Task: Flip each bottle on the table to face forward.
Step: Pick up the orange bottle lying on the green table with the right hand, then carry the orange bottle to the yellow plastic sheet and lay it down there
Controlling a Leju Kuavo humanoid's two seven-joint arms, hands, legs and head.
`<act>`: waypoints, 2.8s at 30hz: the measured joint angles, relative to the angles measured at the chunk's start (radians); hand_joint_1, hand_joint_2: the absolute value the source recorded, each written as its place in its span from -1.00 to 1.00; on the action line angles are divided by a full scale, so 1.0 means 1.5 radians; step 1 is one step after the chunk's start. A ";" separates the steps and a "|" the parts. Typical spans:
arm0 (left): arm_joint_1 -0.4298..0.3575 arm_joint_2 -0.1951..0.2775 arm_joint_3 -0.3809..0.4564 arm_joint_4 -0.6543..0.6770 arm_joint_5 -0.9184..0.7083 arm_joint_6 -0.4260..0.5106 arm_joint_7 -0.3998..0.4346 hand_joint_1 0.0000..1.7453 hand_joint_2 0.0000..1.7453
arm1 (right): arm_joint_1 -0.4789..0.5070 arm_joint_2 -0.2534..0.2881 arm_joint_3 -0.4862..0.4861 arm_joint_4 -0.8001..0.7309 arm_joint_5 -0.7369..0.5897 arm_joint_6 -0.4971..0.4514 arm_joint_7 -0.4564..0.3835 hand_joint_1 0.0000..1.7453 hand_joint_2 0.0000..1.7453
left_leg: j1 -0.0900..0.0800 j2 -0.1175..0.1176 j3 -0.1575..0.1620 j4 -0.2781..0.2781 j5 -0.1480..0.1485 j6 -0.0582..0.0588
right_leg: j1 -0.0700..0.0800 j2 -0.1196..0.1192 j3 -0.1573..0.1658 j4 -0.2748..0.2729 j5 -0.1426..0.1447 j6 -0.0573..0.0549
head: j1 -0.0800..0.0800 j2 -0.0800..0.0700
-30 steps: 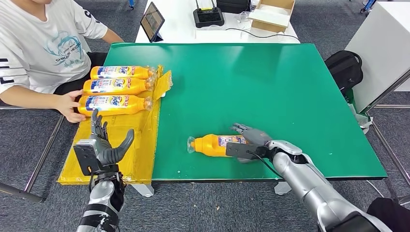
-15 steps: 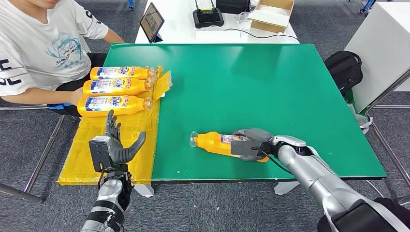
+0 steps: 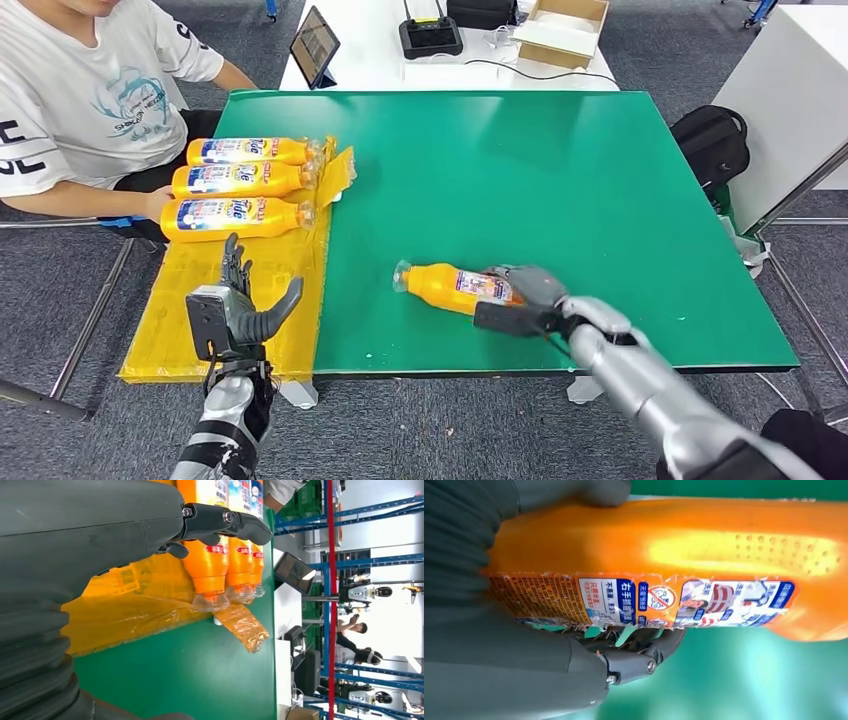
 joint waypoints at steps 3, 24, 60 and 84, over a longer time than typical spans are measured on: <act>0.017 -0.006 -0.003 -0.021 0.005 -0.027 0.016 -1.00 1.00 | 0.088 0.058 -0.087 -0.109 0.039 -0.151 -0.051 1.00 1.00 | 0.000 0.000 -0.002 0.000 0.000 0.000 | 0.000 0.000 -0.004 0.001 0.000 0.000 | 0.000 0.000; 0.038 -0.020 -0.096 -0.077 0.127 -0.188 0.080 -1.00 1.00 | 0.228 0.217 -0.336 -0.343 -0.023 -0.317 -0.236 1.00 1.00 | -0.001 0.000 -0.005 0.000 0.000 0.000 | -0.001 0.000 -0.006 0.000 0.000 0.000 | 0.000 0.000; 0.047 -0.015 -0.171 -0.108 0.172 -0.322 0.112 -1.00 1.00 | 0.188 0.332 -0.183 -0.052 -0.003 -0.127 -0.262 1.00 1.00 | 0.000 0.000 -0.007 0.000 0.000 0.000 | -0.001 0.000 -0.008 0.000 0.000 0.000 | 0.000 0.000; 0.035 -0.013 -0.147 -0.047 0.186 -0.296 0.128 -1.00 1.00 | 0.140 0.339 -0.122 0.033 0.017 -0.139 -0.236 1.00 1.00 | 0.000 0.000 -0.007 0.000 0.000 0.000 | -0.001 0.000 -0.008 0.000 0.000 0.000 | 0.000 0.000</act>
